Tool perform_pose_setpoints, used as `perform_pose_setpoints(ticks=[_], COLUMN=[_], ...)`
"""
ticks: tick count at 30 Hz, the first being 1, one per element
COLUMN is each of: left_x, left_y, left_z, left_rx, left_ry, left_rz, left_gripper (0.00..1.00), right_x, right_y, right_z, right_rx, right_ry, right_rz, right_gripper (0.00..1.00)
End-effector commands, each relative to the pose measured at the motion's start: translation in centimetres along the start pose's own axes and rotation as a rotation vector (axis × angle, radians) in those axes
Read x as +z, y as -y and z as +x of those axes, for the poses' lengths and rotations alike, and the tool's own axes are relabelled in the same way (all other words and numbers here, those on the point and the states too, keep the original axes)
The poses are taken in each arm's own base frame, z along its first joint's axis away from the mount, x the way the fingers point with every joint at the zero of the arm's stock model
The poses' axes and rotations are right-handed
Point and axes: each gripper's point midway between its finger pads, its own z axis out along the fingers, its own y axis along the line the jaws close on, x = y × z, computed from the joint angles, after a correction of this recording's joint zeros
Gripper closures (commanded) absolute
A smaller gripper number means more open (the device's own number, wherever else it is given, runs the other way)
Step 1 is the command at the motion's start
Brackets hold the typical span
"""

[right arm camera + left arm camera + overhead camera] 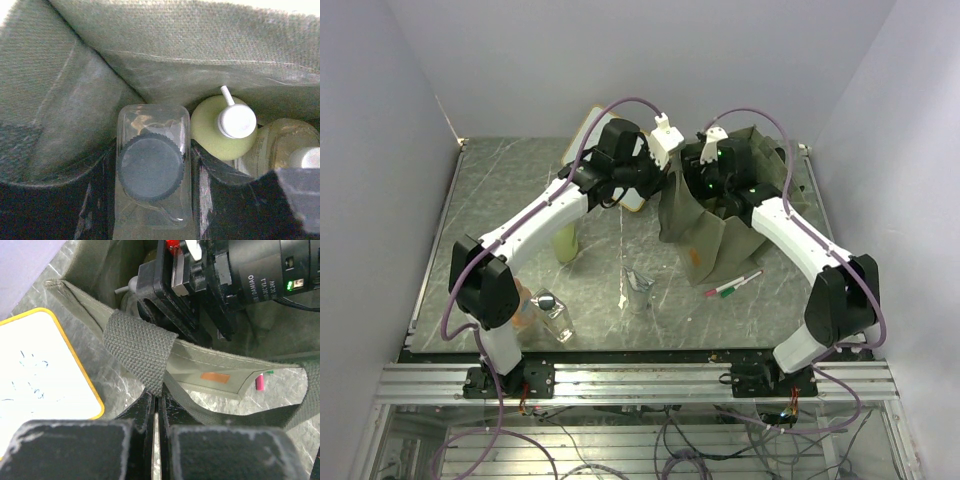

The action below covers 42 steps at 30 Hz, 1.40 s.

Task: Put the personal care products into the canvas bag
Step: Place the care product in the canvas bag.

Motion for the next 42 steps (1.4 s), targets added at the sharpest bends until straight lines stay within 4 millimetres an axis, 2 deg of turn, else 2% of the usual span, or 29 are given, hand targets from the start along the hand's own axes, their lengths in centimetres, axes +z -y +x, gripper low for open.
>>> perform_pose_setpoints(ticks=[1,15,21,29,32,34,40,42], left_x=[0.1,-0.8,-1.1,-1.4,-1.5,-1.6,-1.7,-1.6], left_y=[0.4,0.4,0.4,0.4,0.4,0.4,0.3,0.3], left_z=[-0.1,-1.7,-1.6,-1.2,-1.1,-1.0,-0.6,-0.4], left_rx=[0.014,0.016,0.023,0.037,0.04,0.049,0.058,0.058], left_ry=[0.004,0.041,0.039,0.035,0.034,0.038,0.036,0.033], left_rz=[0.017,0.01,0.004,-0.007,-0.008,-0.011,-0.019,-0.018], left_gripper=[0.93,0.93,0.93,0.93,0.93,0.91,0.88,0.87], right_x=[0.1,2.3,3.2,3.3,3.1,3.0,2.5,2.2], right_y=[-1.2,-1.0,-1.1,-1.0,-0.9,-1.0,-0.8,-0.8], right_z=[-4.5,0.0,1.6,1.8,1.3,0.6,-1.2,-1.7], right_rx=[0.009,0.002,-0.006,-0.031,-0.034,-0.042,-0.071,-0.079], right_ry=[0.171,0.083,0.055,0.037,0.033,0.036,0.044,0.054], right_rz=[-0.033,-0.039,-0.054,-0.056,-0.049,-0.049,-0.04,-0.036], right_gripper=[1.0,1.0,1.0,0.74,0.66,0.53,0.4,0.3])
